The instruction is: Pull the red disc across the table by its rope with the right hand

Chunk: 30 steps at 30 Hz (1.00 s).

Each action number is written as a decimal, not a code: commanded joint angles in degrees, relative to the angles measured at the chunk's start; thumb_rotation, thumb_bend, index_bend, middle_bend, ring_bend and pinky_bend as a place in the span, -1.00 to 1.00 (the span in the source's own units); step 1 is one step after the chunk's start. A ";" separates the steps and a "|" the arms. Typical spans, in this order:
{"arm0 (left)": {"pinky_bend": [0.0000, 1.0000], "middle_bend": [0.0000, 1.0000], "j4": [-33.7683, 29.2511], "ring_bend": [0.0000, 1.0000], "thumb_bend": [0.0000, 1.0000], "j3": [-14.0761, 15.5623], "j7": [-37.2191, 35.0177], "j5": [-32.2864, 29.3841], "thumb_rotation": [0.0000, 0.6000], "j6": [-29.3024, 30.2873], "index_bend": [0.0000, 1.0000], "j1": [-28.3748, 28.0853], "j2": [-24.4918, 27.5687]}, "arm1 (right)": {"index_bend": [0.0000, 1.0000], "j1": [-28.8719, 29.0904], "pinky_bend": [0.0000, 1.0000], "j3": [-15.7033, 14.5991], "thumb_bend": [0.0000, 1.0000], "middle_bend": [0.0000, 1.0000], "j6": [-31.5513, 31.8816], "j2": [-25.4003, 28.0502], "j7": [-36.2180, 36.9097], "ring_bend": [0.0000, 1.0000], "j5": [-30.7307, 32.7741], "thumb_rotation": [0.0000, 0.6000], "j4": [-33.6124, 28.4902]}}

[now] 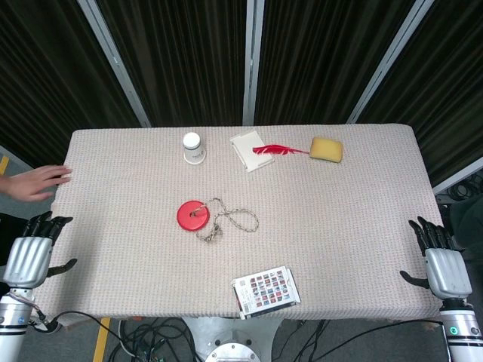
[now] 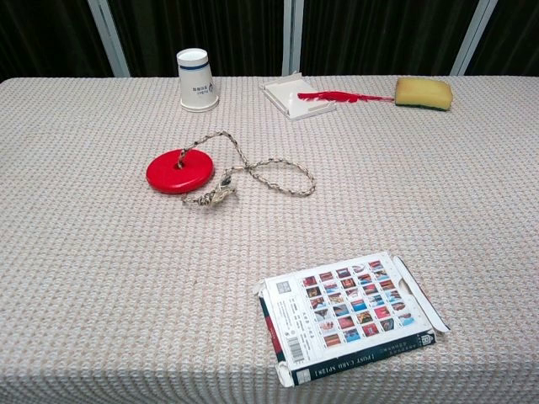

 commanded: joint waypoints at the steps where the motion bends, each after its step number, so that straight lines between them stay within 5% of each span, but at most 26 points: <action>1: -0.71 -0.56 -0.02 -0.79 -1.00 0.00 0.02 0.01 1.00 0.02 -0.59 0.01 0.05 | -1.00 -0.01 -1.00 -0.01 -1.00 -1.00 0.04 0.01 0.01 -1.00 -0.02 1.00 0.00; 18: -0.71 -0.56 1.24 -0.79 -1.00 0.17 -0.63 -0.41 1.00 -0.46 -0.59 0.08 -0.60 | -1.00 7.92 -1.00 2.51 -1.00 -1.00 -5.09 1.23 -8.41 -1.00 -4.97 1.00 -7.26; 30: -0.71 -0.56 2.46 -0.79 -1.00 0.09 -1.89 -0.46 1.00 -0.33 -0.59 0.17 -0.97 | -1.00 24.40 -1.00 7.18 -0.96 -0.95 -24.94 -6.85 -22.05 -1.00 1.47 1.00 -10.64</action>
